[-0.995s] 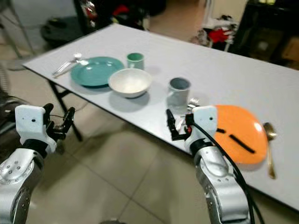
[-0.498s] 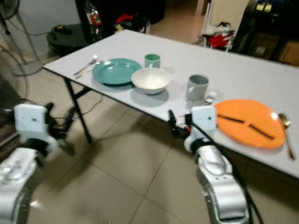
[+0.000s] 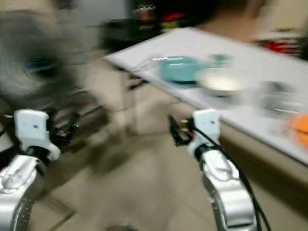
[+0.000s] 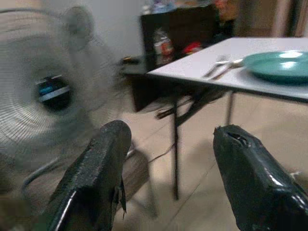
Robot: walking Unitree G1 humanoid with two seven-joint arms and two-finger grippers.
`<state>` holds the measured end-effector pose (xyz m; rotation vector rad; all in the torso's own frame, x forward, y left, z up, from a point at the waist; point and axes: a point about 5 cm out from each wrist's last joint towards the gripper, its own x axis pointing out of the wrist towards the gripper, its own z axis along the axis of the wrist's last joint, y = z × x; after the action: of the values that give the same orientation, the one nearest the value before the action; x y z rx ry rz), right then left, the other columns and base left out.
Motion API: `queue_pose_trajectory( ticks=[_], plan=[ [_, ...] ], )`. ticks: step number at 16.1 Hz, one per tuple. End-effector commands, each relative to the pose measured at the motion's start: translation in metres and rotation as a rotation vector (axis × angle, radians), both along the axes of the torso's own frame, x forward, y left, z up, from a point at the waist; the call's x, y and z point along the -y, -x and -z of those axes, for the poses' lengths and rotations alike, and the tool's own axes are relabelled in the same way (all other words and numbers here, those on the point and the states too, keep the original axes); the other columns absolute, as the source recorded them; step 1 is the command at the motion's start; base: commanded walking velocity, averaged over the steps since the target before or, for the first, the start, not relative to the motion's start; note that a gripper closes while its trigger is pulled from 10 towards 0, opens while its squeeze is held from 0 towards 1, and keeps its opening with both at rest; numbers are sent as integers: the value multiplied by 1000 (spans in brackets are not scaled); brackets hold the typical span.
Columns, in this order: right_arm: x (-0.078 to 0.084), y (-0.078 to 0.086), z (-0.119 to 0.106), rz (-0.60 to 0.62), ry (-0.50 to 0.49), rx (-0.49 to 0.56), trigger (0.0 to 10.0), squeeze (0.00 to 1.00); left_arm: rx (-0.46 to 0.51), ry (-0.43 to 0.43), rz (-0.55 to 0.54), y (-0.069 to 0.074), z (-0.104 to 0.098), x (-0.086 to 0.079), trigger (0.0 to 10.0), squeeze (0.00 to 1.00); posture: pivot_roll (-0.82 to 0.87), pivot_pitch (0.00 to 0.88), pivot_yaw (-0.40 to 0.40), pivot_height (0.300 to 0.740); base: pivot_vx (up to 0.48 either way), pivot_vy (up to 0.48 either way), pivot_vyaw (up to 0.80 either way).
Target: Setting the table
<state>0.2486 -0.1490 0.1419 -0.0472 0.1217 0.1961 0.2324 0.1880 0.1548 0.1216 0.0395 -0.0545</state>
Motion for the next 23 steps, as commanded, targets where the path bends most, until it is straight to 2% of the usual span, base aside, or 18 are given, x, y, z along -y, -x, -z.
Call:
queue_pose_trajectory(
  ticks=[1, 13, 15, 23],
  plan=[
    [-5, -1, -7, -29, -17, 25, 10000, 0, 15, -23, -11, -1, -5, -3, 10000, 0, 31, 0, 26, 740, 0, 386, 800],
    [-11, -7, -5, -103, -19, 20, 10000, 0, 29, -56, -12, -4, -8, -6, 10000, 0, 45, 0, 23, 740, 0, 353, 800],
    [-12, -7, -5, -108, -19, 18, 10000, 0, 34, -84, -20, -5, -10, -7, 10000, 0, 45, 0, 23, 740, 0, -480, 800],
    [-7, -7, -4, -93, -27, 12, 10000, 0, 32, -86, -11, -7, -9, -5, 10000, 0, 40, 0, 23, 740, 0, -480, 800]
  ],
)
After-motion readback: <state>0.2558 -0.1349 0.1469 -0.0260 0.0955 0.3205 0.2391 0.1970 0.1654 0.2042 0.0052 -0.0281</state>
